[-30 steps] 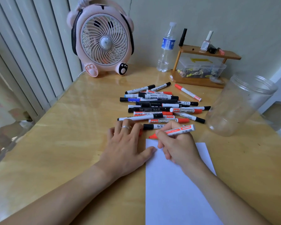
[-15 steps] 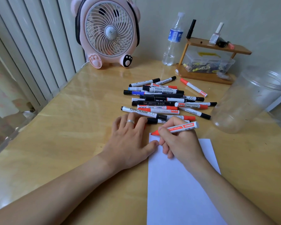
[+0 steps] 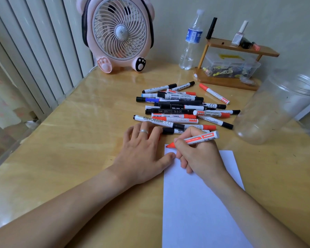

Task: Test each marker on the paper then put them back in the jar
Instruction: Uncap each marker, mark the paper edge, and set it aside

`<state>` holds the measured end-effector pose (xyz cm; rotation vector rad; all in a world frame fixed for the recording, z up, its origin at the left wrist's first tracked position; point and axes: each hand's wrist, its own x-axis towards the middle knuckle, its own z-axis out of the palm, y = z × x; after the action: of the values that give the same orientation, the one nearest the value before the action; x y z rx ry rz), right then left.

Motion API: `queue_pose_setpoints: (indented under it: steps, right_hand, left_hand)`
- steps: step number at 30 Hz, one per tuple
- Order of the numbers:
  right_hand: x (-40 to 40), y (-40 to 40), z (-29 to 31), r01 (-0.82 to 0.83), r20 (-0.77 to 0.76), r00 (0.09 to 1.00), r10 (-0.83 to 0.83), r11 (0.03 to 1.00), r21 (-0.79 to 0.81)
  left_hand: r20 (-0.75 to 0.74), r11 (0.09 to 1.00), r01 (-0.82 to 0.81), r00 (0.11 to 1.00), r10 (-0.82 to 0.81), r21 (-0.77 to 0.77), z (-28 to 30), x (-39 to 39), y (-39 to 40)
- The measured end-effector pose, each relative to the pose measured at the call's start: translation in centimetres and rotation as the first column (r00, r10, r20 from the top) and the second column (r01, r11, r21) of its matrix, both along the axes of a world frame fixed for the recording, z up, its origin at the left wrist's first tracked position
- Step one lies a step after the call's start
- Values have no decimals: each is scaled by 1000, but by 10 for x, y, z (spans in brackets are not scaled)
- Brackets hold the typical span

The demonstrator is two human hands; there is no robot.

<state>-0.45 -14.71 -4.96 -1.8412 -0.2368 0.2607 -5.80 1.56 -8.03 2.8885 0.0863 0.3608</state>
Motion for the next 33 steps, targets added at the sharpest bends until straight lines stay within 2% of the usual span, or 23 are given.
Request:
queue_pose_setpoints:
  steps: [4,19,26,30,33]
  right_hand:
    - [2,0,-1,38,7,999,-38,999,9]
    - [2,-1,-2,17,12,1000,-18,1000,20]
    - [1,-4,-1,17,-18,1000,-17,1000,2]
    - [2,-8,1,38,-33,999,-35,995,97]
    - [2,-13,5,-2,-47,999,11,983,181]
  left_hand:
    - [-7,1000,2,1000,-2,-7,-1,0,1]
    - [16,999,17,1000,-16,-41,1,-2,0]
    - [73,973,-14,997,32,-232,-2,2,4]
    - [114,952,-3,993,40,-307,-2,3,7]
    - [192,922,41,981,37,-385,1,3,8]
